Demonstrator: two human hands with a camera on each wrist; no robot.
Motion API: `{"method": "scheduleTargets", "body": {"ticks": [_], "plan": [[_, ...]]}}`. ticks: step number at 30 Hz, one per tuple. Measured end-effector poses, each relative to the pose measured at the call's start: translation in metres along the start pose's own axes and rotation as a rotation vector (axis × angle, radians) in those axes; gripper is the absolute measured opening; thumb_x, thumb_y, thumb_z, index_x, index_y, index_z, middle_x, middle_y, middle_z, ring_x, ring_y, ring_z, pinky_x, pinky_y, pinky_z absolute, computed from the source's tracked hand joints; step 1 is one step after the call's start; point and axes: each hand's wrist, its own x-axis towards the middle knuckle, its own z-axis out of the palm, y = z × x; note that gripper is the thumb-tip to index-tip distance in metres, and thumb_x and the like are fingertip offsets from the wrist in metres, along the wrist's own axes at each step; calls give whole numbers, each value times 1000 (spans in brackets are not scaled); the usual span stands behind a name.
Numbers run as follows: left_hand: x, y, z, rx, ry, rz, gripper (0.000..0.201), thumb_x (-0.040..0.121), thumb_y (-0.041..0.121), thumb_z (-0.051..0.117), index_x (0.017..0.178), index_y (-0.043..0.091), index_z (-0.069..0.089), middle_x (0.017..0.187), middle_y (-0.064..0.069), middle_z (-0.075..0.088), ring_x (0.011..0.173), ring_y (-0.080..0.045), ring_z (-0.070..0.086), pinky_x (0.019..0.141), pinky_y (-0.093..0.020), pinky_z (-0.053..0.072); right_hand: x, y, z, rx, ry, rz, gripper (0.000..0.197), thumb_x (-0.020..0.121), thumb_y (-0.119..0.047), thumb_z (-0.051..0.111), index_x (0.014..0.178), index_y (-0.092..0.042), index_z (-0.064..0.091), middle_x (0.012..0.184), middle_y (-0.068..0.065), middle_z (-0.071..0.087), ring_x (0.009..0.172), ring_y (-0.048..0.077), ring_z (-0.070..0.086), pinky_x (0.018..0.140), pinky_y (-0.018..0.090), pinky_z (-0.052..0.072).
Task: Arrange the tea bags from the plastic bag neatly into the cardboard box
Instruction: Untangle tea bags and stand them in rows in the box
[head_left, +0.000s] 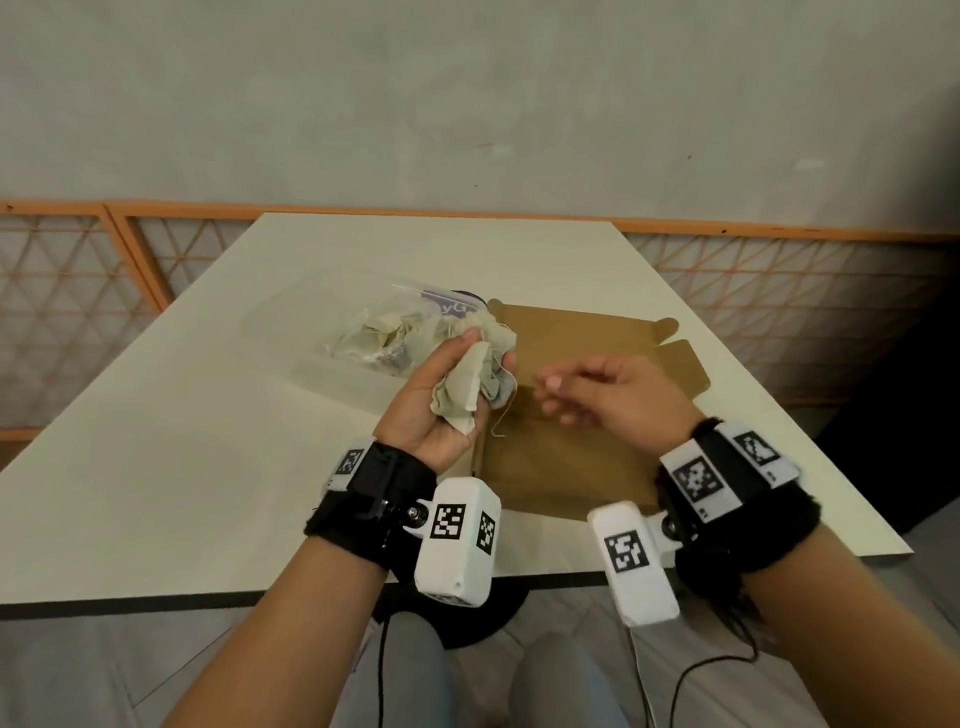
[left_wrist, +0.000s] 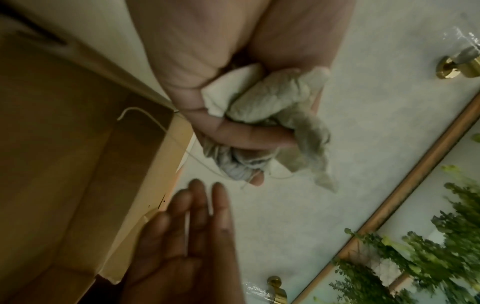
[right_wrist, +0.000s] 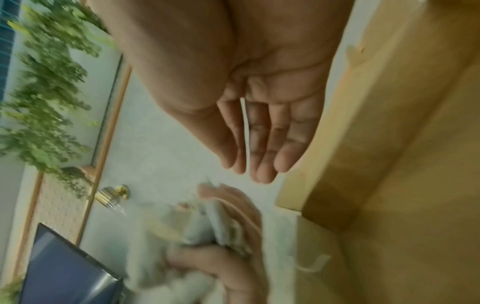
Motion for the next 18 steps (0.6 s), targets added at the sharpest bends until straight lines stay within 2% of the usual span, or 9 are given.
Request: {"method": "scheduleTargets", "body": {"ticks": [1,4,7,8,11,13,15,18], "plan": [[-1,-2,-2,-25,1,3,66,43,8,94,97,10,57,86,-16,66,69,-22,69,38,-19,50,4,-6,0,31,18,-13,19,88,-9,60,106,-8,64,97,10,68,81,14,64,71,20,54],[0,-7,-6,-96,-4,42,75,44,4,93,108,6,54,86,-18,65,68,-22,71,40,-22,52,12,-16,9,74,-57,-11,29,84,-12,65,112,-14,59,102,7,63,90,17,62,72,25,54],[1,-9,-15,-174,-30,-4,83,53,-4,87,124,2,46,84,-25,64,63,-28,70,41,-27,54,16,-15,21,-3,-69,-51,25,83,-12,66,107,-17,60,97,4,61,82,13,58,62,17,50],[2,-7,-18,-183,-36,-41,77,58,-3,85,125,-1,46,84,-26,65,64,-30,70,41,-28,54,18,-13,24,-31,-53,-65,23,83,-11,67,105,-15,62,95,5,61,77,11,57,57,14,48],[4,0,-28,-118,-13,-89,50,65,7,84,107,-5,58,81,-21,67,67,-25,70,41,-24,54,26,-11,30,-35,-41,-27,24,84,-11,66,107,-7,64,81,4,61,60,3,55,47,11,44],[4,2,-31,-80,28,-92,54,59,9,88,103,-1,59,81,-17,66,69,-22,69,39,-21,52,32,-10,35,-13,-28,7,16,84,-13,66,99,-8,65,71,0,60,52,1,53,43,11,40],[4,2,-33,-72,33,-98,60,54,8,91,104,2,58,83,-16,67,71,-21,70,38,-20,51,35,-12,37,-1,-14,11,4,83,-13,67,82,-16,64,66,-1,61,54,4,51,44,11,39],[0,4,-32,-80,10,-103,62,53,4,90,107,-2,58,85,-19,66,68,-23,70,37,-23,51,36,-15,34,119,16,35,9,83,-13,66,76,-18,63,67,-1,65,59,8,56,51,17,41]]}}
